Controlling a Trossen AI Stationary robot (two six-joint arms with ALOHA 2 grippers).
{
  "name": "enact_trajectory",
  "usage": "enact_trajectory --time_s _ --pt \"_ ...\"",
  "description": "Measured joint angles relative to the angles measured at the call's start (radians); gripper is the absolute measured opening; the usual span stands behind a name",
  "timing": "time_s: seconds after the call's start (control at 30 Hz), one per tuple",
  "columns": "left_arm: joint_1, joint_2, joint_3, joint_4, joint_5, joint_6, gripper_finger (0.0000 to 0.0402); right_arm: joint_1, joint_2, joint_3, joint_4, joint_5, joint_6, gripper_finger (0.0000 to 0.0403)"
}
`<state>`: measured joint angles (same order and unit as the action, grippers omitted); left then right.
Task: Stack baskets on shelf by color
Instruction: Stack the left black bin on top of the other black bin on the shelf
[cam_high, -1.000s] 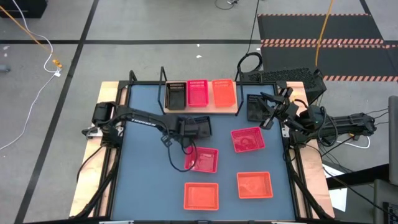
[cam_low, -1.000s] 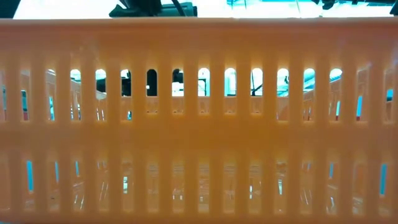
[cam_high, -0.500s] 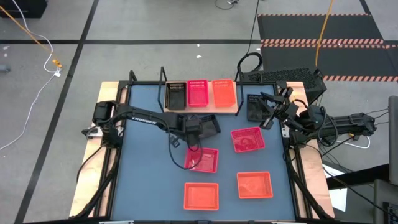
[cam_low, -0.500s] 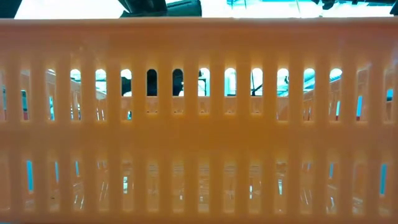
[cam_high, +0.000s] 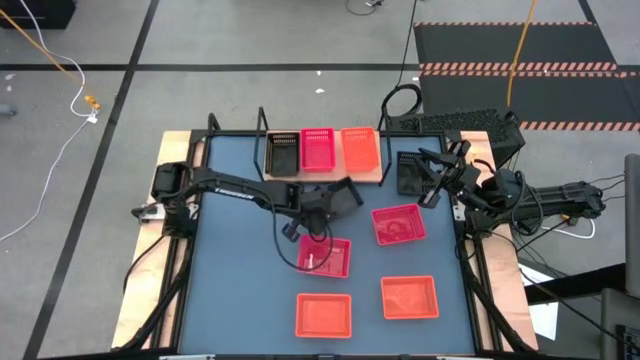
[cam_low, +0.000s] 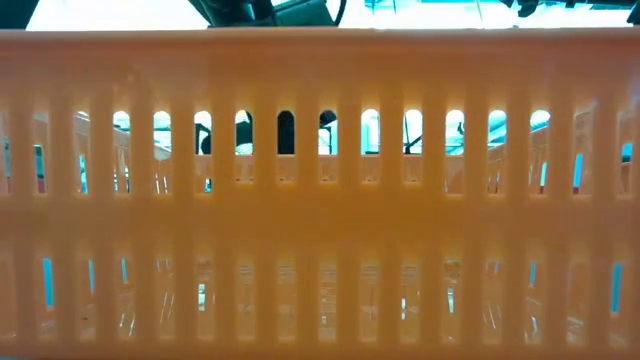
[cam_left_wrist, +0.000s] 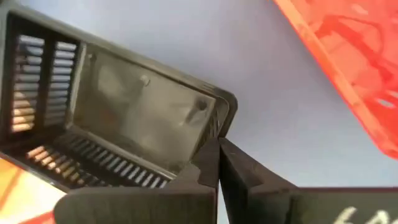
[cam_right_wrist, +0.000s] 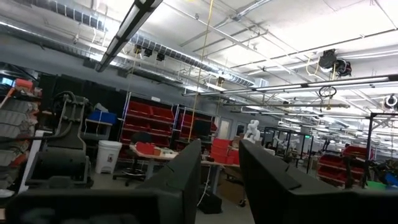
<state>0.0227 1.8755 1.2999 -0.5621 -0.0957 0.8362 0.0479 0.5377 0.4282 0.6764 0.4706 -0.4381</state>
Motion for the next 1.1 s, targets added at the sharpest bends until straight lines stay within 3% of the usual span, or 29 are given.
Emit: enact_trajectory --time_s 0.13,0.4,0.53,0.67,0.97,1.1 --pt "0.000 0.009 0.000 0.012 -0.013 0.007 0.0039 0.000 0.000 0.000 0.000 0.000 0.000 0.0105" --pt "0.002 0.008 0.001 0.047 -0.064 -0.006 0.0157 0.000 0.000 0.000 0.000 0.000 -0.008 0.0105" --pt "0.026 0.017 0.001 0.051 -0.067 -0.004 0.0179 0.000 0.000 0.000 0.000 0.000 -0.012 0.0105" --pt "0.051 0.023 0.000 0.045 -0.060 0.001 0.0155 0.000 0.000 0.000 0.000 0.000 -0.010 0.0105" --pt "0.075 0.022 0.000 0.044 0.008 0.004 0.0017 0.000 0.000 0.000 0.000 0.000 -0.008 0.0105" --pt "0.038 0.000 0.001 0.023 0.010 -0.001 0.0018 0.000 0.000 0.000 0.000 0.000 -0.008 0.0105"
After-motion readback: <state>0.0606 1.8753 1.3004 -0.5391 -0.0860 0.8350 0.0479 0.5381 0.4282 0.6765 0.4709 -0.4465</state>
